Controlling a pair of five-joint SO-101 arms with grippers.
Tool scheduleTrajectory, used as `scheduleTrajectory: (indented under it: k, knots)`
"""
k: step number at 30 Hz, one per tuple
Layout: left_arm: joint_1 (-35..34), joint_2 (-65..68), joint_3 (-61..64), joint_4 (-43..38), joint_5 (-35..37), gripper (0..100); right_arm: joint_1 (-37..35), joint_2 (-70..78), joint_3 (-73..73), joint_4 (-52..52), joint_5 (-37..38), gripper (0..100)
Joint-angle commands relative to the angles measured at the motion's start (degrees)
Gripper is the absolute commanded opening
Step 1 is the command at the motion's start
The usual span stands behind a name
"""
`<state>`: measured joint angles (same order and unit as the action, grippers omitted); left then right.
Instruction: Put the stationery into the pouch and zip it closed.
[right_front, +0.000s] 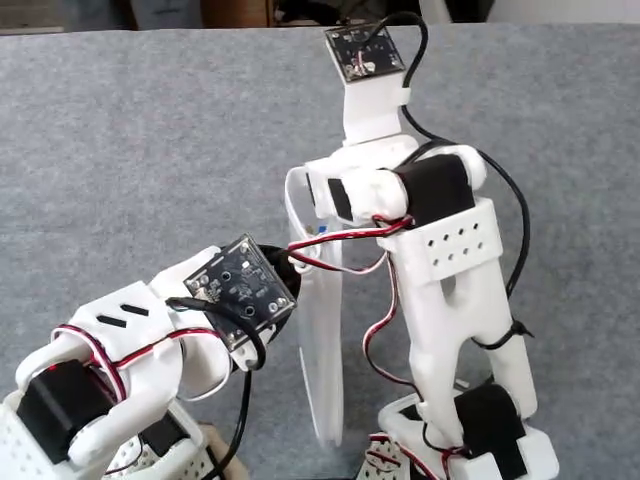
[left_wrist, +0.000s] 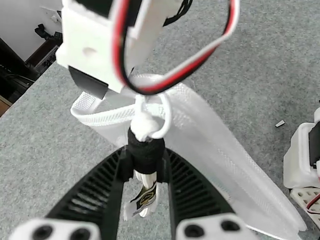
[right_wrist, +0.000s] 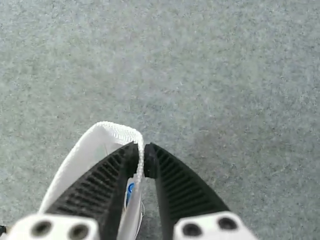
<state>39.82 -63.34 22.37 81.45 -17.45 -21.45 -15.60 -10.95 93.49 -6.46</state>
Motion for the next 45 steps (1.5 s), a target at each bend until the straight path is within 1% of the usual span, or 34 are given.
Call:
scheduleTrajectory:
  k: [1,5,10,12,16,18,20,25,28,32,35,37,40,43,45]
  knots:
    - [-0.84,-0.44,-0.66,-0.18,-0.53,3,0.97,-0.31,1.54,-0.35,-0.26,1.2]
    - [-4.18,-0.44,-0.75,-0.26,-0.44,3,0.97,-0.40,2.51,0.88,-0.18,1.2]
    - [-9.98,-0.53,-1.80,-0.26,-0.35,3,1.05,-0.40,2.42,1.58,-0.09,1.2]
    - [-12.97,-0.53,-3.91,0.09,-0.18,7,1.05,-0.48,2.42,1.67,-0.09,1.2]
    - [-18.86,-0.53,-7.43,0.00,2.29,26,1.05,-2.24,2.51,1.67,-0.09,1.2]
    - [-20.18,-0.53,-8.04,0.09,2.11,32,1.05,-3.38,2.77,1.58,-0.09,1.2]
    - [-20.26,-0.53,-8.22,0.18,2.11,35,1.05,-4.26,2.86,1.58,-0.09,1.2]
    - [-20.26,-2.37,-11.12,0.09,2.11,35,3.25,-4.44,2.95,1.67,-0.18,1.2]
    - [-19.21,-4.75,-13.67,2.37,2.46,35,4.40,-4.35,4.09,1.23,-0.26,1.2]
    - [-10.24,-5.27,-19.21,9.58,3.34,35,4.40,-4.35,6.02,-0.26,-0.35,1.2]
    - [-3.91,-5.27,-22.20,13.36,9.32,35,4.40,-4.35,6.37,-0.88,-0.53,1.2]
    - [-0.75,-5.27,-22.11,13.01,13.54,35,4.40,-4.35,6.37,-0.88,-0.53,1.2]
    - [1.01,-5.27,-22.02,11.69,17.49,35,4.40,-4.35,6.37,-0.88,-0.53,1.2]
    - [1.27,-5.27,-19.30,9.32,18.81,35,4.13,-4.35,6.46,-1.32,-0.26,1.2]
    - [2.33,-5.27,-14.46,7.21,18.99,35,4.04,-4.35,6.29,-2.81,-0.53,1.2]
